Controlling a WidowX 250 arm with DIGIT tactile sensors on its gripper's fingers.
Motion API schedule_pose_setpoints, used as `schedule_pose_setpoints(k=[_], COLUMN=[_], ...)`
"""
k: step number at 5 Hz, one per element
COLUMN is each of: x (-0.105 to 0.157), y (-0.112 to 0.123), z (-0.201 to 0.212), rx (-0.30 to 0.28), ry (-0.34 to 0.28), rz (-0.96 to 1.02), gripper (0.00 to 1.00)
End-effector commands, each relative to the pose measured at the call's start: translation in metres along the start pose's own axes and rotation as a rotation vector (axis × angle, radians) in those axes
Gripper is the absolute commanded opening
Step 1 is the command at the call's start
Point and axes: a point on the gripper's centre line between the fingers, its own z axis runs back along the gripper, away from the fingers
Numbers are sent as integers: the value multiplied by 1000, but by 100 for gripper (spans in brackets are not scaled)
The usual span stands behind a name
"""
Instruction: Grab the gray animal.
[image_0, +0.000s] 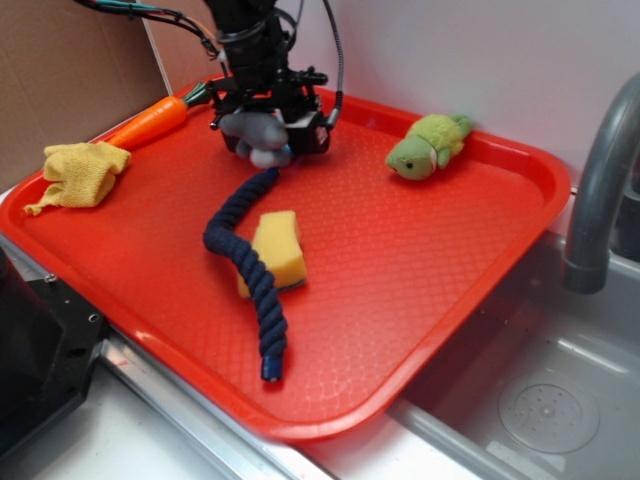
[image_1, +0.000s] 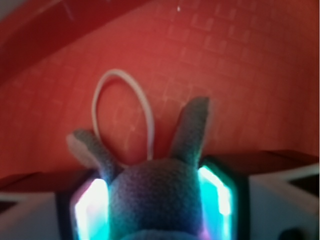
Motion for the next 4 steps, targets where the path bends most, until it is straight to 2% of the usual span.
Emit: schedule_pose_setpoints(k=[1, 2, 3, 4], x=[-62, -86, -93, -91], y=[25, 25, 16, 16], z=[110, 159, 163, 159], rx=[-23, 23, 62, 82], ry=[-115, -77, -101, -100], rz=[-347, -444, -485, -462], gripper=[0, 0, 0, 0])
